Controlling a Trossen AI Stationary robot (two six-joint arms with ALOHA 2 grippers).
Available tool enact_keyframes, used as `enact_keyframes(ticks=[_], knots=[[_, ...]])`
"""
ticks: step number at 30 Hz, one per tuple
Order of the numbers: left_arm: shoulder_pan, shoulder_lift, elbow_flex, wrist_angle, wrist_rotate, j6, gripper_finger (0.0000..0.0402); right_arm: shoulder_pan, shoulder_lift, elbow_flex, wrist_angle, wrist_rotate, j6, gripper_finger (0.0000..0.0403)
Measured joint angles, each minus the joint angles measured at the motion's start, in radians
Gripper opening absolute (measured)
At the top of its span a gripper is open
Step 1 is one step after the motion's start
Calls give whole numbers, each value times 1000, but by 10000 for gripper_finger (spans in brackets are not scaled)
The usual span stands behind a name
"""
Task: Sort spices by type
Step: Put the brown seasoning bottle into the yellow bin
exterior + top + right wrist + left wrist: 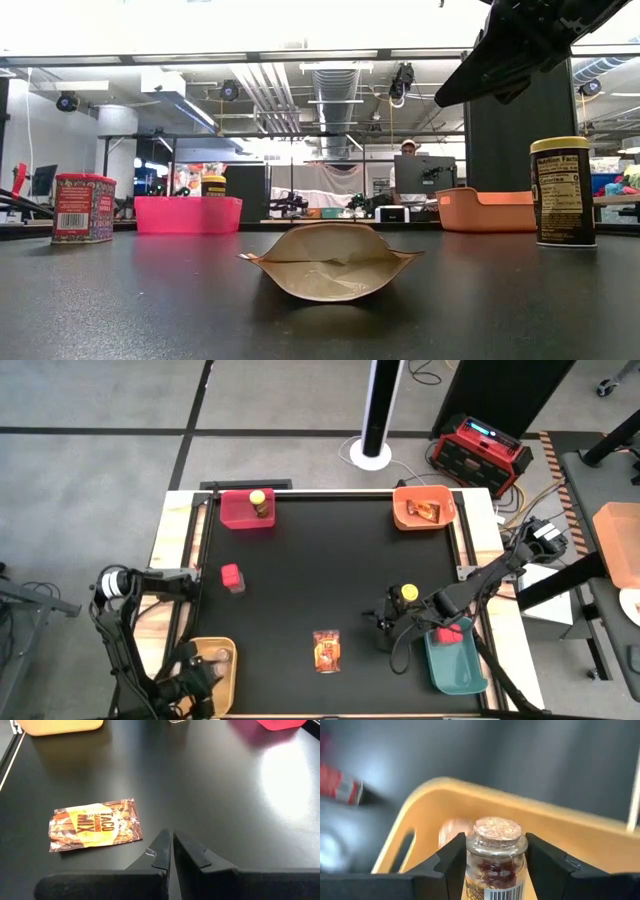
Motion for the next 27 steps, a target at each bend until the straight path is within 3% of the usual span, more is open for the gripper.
enact_keyframes(ticks=[5, 11, 27], knots=[[38, 0, 23, -2, 154, 72, 158, 0, 0, 0, 3, 0, 0, 13], [78, -3, 49, -51, 157, 165, 158, 0, 0, 0, 13, 26, -4, 13], [131, -88, 99, -116, -36, 357, 158, 0, 0, 0, 17, 26, -15, 13]])
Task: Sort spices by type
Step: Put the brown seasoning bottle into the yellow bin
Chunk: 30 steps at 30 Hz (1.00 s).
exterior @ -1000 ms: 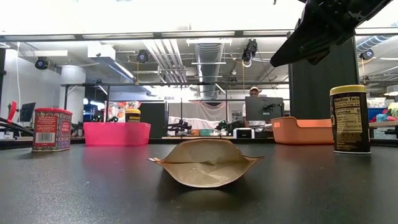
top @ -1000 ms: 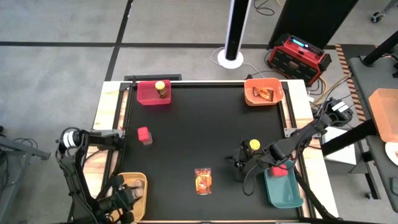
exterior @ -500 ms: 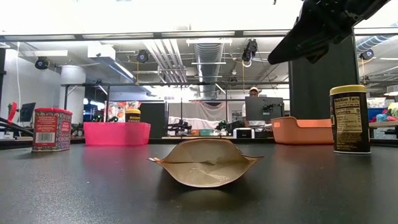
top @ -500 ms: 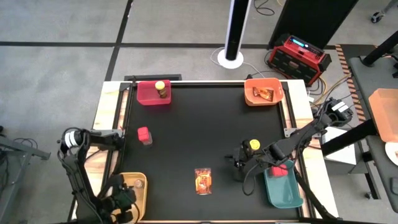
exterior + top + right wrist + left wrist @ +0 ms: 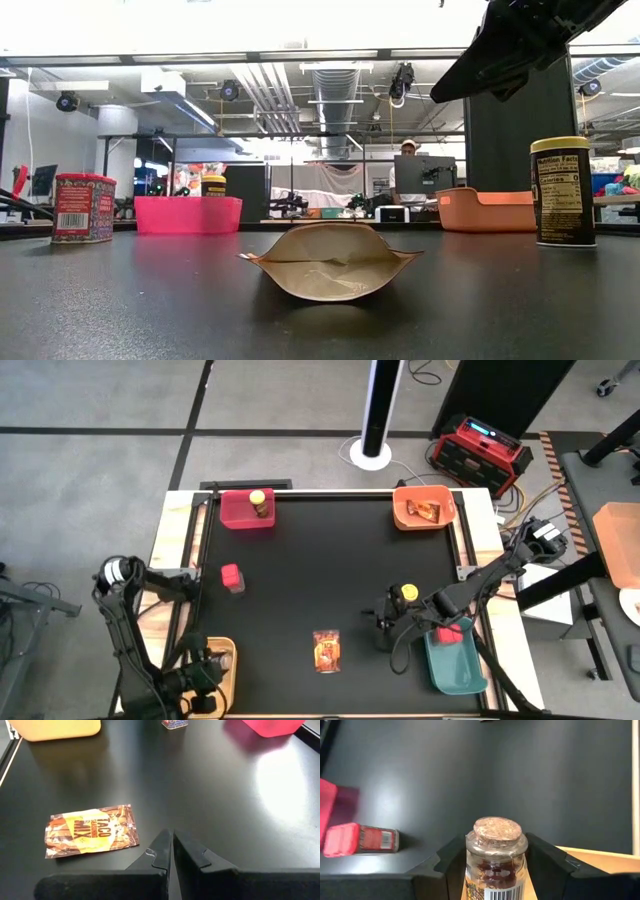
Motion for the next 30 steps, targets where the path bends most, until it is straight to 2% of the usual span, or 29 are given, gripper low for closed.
enact_keyframes(ticks=[10, 19, 22, 27, 30], knots=[[2, -36, -67, -8, -48, -3, 158, -2, 0, 0, 0, 1, -3, 13], [-2, -37, -117, 72, -54, -2, 158, -2, 0, 0, 1, 1, 3, 13], [-4, -37, -117, 86, -8, -5, 158, -2, 0, 0, 1, 2, 4, 13], [-4, -37, -104, 88, 186, -25, 158, -2, 0, 0, 1, 5, 4, 13], [-12, -37, -104, 90, 210, -32, 158, -2, 0, 0, 2, 19, 4, 13]])
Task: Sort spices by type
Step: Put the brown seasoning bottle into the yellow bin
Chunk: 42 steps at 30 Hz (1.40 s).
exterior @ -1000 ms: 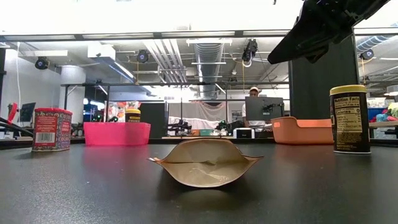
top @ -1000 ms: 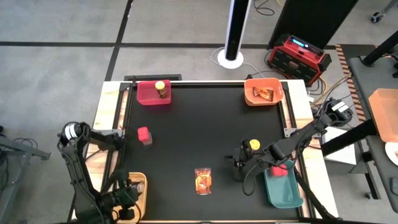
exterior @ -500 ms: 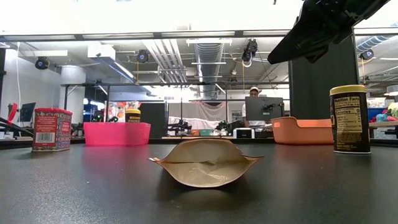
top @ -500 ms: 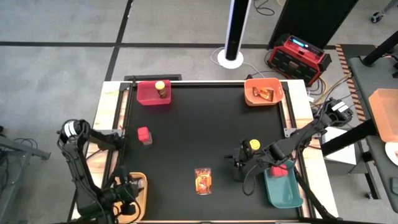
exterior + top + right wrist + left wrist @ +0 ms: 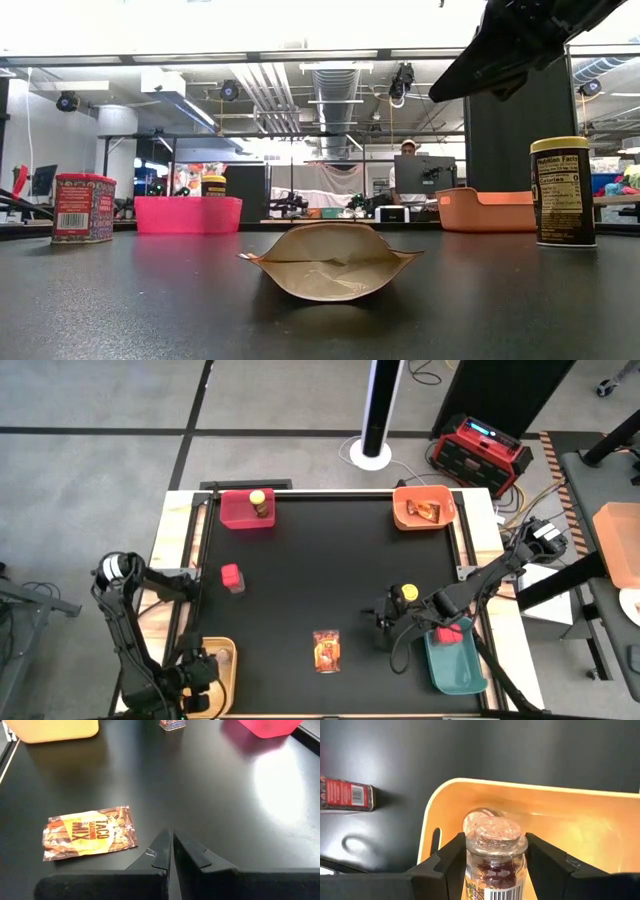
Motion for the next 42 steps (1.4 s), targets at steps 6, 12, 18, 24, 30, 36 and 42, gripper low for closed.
enact_keyframes(ticks=[6, 12, 18, 24, 30, 36, 42], knots=[[-13, 0, 0, 22, -4, 0, 158, 0, 0, 0, 38, 16, -5, 13], [-16, 0, 26, 59, -226, 54, 158, 13, 59, 0, 384, 2, -298, 13], [-16, 1, 60, 75, -534, 149, 158, 15, 263, 30, 866, -51, -658, 13], [-12, 1, 109, 80, -877, 196, 158, 13, 460, 186, 1016, -57, -830, 13], [9, 1, 152, 105, -1106, 205, 158, 13, 581, 383, 1010, -67, -873, 13], [52, 12, 146, 205, -1161, 274, 158, 13, 621, 540, 867, -84, -885, 13], [99, 53, 146, 235, -1161, 298, 158, 13, 622, 613, 704, -82, -824, 61]])
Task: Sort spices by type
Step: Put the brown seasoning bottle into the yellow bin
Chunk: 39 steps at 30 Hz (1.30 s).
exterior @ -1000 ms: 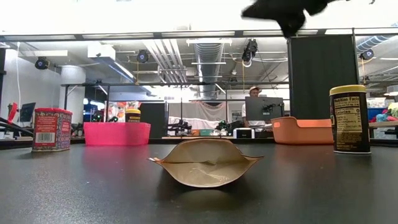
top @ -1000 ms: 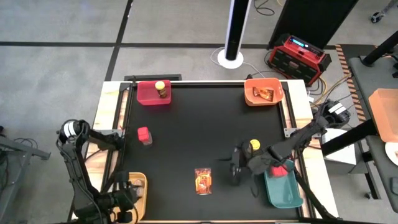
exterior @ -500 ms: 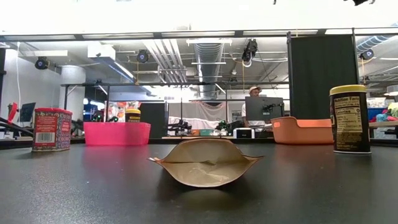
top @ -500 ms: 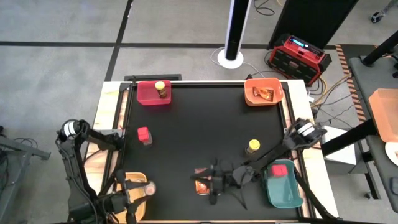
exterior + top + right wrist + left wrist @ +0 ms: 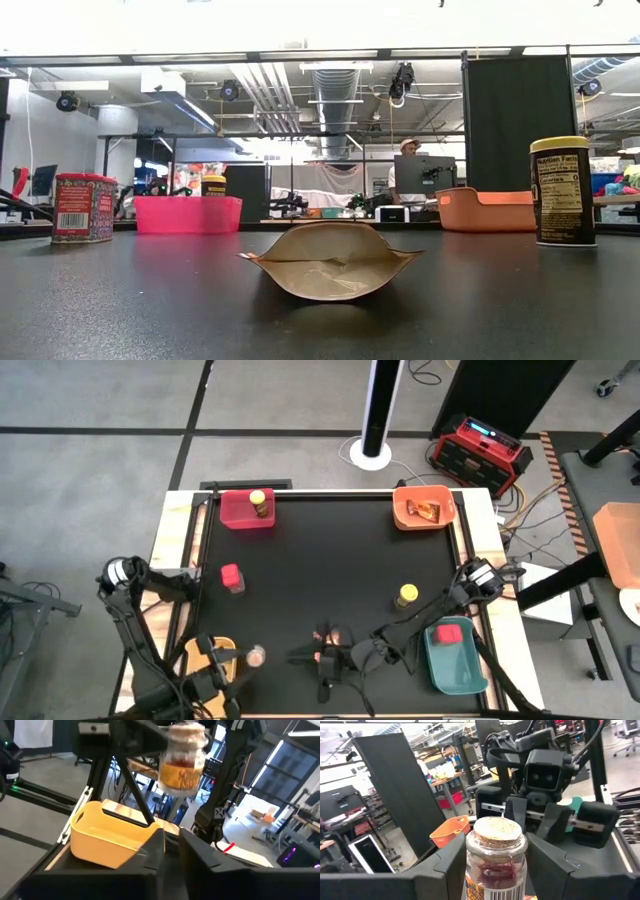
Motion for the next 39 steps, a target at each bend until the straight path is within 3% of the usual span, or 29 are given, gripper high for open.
enact_keyframes(ticks=[8, 11, 18, 30, 39], knots=[[19, 45, -1, 67, 19, -2, 158, 9, 0, -4, -15, -8, 84, 225], [20, 53, -2, 114, 19, -2, 158, 11, 0, -4, -11, -83, 111, 278], [71, 53, -2, 289, 2, 18, 158, -22, 0, -5, 30, -171, 219, 348], [146, 58, -2, 494, 10, 184, 158, -40, 0, -6, 92, -181, 156, 352], [165, 58, -2, 525, 39, 185, 158, -46, 0, 5, 97, -197, 89, 261]])
